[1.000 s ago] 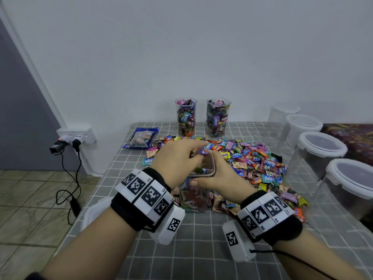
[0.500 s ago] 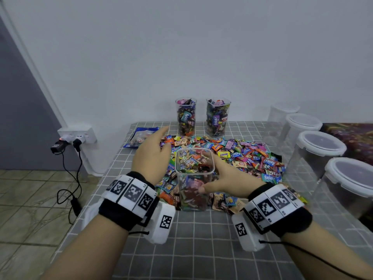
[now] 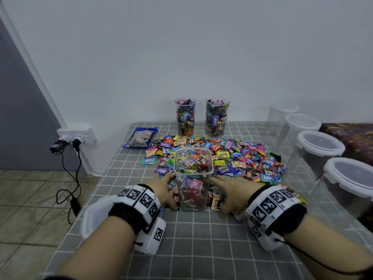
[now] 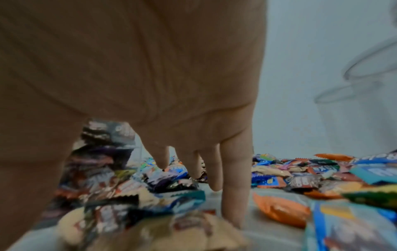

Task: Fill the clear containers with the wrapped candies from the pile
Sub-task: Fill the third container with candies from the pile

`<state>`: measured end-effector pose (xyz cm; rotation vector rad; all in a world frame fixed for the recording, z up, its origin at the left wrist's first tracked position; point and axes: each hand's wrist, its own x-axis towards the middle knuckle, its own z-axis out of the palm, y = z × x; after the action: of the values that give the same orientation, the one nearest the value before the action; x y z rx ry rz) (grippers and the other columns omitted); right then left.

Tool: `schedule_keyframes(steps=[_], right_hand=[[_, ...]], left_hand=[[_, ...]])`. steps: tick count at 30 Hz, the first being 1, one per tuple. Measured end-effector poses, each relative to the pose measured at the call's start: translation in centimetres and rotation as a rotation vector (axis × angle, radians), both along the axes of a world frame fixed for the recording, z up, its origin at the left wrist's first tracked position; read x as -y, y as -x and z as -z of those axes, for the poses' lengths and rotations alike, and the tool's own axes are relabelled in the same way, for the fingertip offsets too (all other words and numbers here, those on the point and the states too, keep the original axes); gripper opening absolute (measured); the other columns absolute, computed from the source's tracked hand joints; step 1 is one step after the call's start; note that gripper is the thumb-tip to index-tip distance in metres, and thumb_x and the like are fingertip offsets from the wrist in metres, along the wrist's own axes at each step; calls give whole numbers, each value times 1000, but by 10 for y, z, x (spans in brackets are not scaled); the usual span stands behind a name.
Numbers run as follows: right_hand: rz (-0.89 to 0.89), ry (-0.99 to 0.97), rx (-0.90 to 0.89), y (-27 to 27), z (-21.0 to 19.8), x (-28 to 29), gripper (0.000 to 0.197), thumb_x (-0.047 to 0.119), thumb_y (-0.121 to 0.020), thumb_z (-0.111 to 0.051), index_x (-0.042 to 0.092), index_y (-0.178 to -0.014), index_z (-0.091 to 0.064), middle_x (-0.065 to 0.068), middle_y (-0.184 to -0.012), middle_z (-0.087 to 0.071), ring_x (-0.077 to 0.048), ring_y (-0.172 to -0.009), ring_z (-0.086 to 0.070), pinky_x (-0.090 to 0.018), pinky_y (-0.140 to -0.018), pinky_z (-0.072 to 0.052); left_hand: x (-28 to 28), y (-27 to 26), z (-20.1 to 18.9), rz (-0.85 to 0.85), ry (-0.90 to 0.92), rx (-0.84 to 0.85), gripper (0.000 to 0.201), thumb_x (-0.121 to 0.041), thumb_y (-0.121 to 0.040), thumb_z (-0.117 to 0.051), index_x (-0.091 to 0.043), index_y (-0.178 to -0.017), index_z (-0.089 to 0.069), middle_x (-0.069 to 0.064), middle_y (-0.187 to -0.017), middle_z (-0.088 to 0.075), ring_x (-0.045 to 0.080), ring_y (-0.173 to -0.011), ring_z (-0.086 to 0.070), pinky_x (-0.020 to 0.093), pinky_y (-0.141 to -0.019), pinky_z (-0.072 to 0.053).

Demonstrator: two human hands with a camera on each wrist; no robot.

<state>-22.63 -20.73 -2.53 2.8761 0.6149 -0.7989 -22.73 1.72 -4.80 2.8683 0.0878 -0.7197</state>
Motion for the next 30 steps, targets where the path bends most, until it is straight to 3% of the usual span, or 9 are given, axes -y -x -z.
schedule_keyframes(steps=[3, 5, 8, 12, 16, 20, 26, 30], right_hand=[[-48, 22, 17, 0, 8, -5, 105, 41, -75, -72, 32, -151, 1, 3, -159, -4, -27, -135, -35, -39, -98, -44], [-75, 32, 31, -1, 10, -8, 101, 37, -77, -71, 33, -151, -2, 3, -159, -5, -28, -135, -35, -39, -96, -44], [-78, 22, 45, -2, 12, -8, 91, 32, -80, -69, 37, -150, -10, 3, -156, -16, -29, -129, -41, -40, -92, -48], [-84, -36, 93, -2, 15, -7, 70, 28, -81, -66, 41, -142, -33, 3, -140, -38, -24, -119, -49, -36, -85, -51], [-62, -50, 136, -3, 20, -10, 60, 23, -84, -64, 36, -138, -42, -1, -134, -41, -24, -117, -49, -30, -76, -45], [-56, -80, 157, -4, 23, -10, 56, 19, -86, -61, 34, -137, -43, -1, -133, -43, -24, -119, -49, -30, -79, -45], [-25, -61, 150, -6, 22, -8, 39, 10, -88, -56, 22, -125, -51, -4, -126, -48, -25, -114, -52, -28, -73, -39], [-5, -70, 143, -6, 21, -8, 38, 7, -90, -48, 19, -125, -50, -7, -121, -54, -27, -109, -55, -31, -76, -46]], left_hand=[[3, -1, 5, 33, -58, -23, 113, -45, -61, -82, -33, -149, -13, 15, -152, -20, 32, -127, -43, 43, -100, -44], [3, -2, 5, 57, -76, -33, 109, -42, -64, -81, -33, -149, -14, 14, -149, -29, 30, -124, -47, 41, -99, -45], [7, -2, 4, 107, -82, -13, 91, -36, -70, -79, -28, -145, -29, 11, -132, -51, 28, -116, -53, 38, -95, -47], [11, -2, 3, 132, -119, 49, 56, -29, -76, -74, -23, -127, -53, 7, -117, -63, 25, -106, -59, 32, -86, -50], [12, -2, 4, 132, -177, 114, 41, -24, -81, -70, -26, -120, -60, 7, -114, -64, 25, -105, -60, 31, -82, -48], [11, -3, 6, 124, -191, 184, 37, -18, -83, -64, -27, -119, -61, 7, -114, -64, 26, -105, -60, 32, -84, -49], [12, -6, 10, 45, -146, 225, 26, -15, -87, -56, -11, -112, -63, 10, -111, -65, 27, -101, -61, 32, -83, -50], [13, -5, 9, 8, -158, 261, 24, -16, -91, -50, -8, -109, -63, 11, -111, -64, 28, -103, -60, 31, -79, -47]])
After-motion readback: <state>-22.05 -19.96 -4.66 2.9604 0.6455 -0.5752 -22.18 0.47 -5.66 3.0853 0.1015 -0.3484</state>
